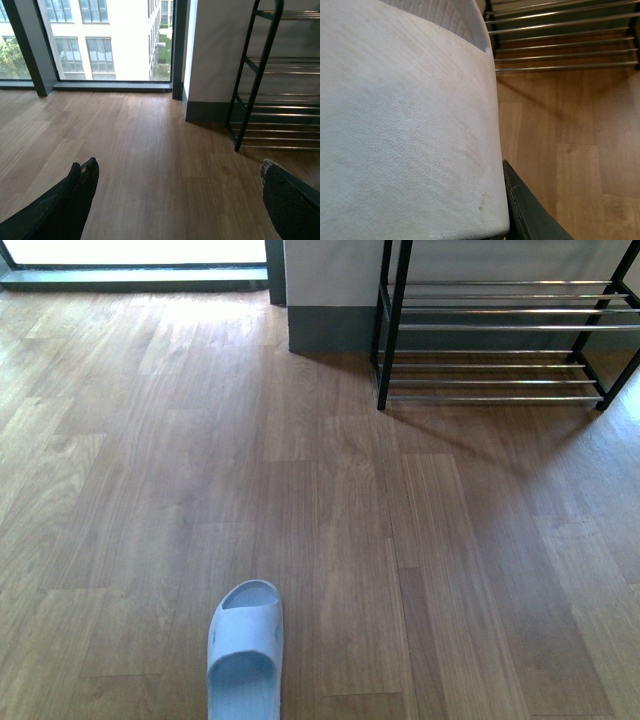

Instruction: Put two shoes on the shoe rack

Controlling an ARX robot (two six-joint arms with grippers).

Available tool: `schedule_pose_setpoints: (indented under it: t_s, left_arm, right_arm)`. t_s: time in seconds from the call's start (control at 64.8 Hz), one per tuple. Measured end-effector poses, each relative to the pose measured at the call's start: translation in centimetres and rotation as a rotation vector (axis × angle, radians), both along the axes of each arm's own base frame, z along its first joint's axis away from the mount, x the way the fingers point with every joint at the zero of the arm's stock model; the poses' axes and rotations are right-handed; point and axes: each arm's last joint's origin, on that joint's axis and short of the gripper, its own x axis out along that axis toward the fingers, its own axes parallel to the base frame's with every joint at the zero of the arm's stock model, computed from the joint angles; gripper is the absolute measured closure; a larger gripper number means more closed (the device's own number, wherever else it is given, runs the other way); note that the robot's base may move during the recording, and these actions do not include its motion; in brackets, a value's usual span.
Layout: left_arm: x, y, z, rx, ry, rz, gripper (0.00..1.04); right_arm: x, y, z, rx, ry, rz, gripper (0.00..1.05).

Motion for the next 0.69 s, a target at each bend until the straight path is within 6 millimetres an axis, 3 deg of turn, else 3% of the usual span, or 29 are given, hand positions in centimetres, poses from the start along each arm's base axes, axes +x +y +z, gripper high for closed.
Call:
schedule_pose_setpoints:
  t_s: [0.046, 0.17, 0.309, 0.417, 0.525, 0.695]
  left_arm:
    - [0.0, 0.0, 0.0, -0.001, 0.000, 0.002, 0.09]
    - [1.0, -0.6, -0.3, -0.051, 0.311, 0.240, 0.09]
    - [5.5, -2.4, -1.3, -0.133, 0.457, 0.247, 0.09]
    - [9.3, -4.4, -2.7, -0.104, 0.532, 0.211, 0.09]
    - [13.0, -6.5, -6.6, -0.077, 0.689, 0.145, 0.09]
    - [15.4, -8.5, -14.1, -0.082, 0.953, 0.132, 0.09]
  right_arm:
    - [0.0, -0.1, 0.0, -0.002, 0.002, -0.007, 1.03]
    - [0.0, 0.0, 0.0, 0.001, 0.000, 0.001, 1.03]
    - [0.0, 0.0, 0.0, 0.002, 0.001, 0.003, 1.03]
    - [0.0, 0.0, 0.0, 0.002, 0.001, 0.003, 1.03]
    - [0.0, 0.0, 0.0, 0.002, 0.001, 0.003, 1.03]
    - [0.0, 0.0, 0.0, 0.002, 0.001, 0.003, 1.03]
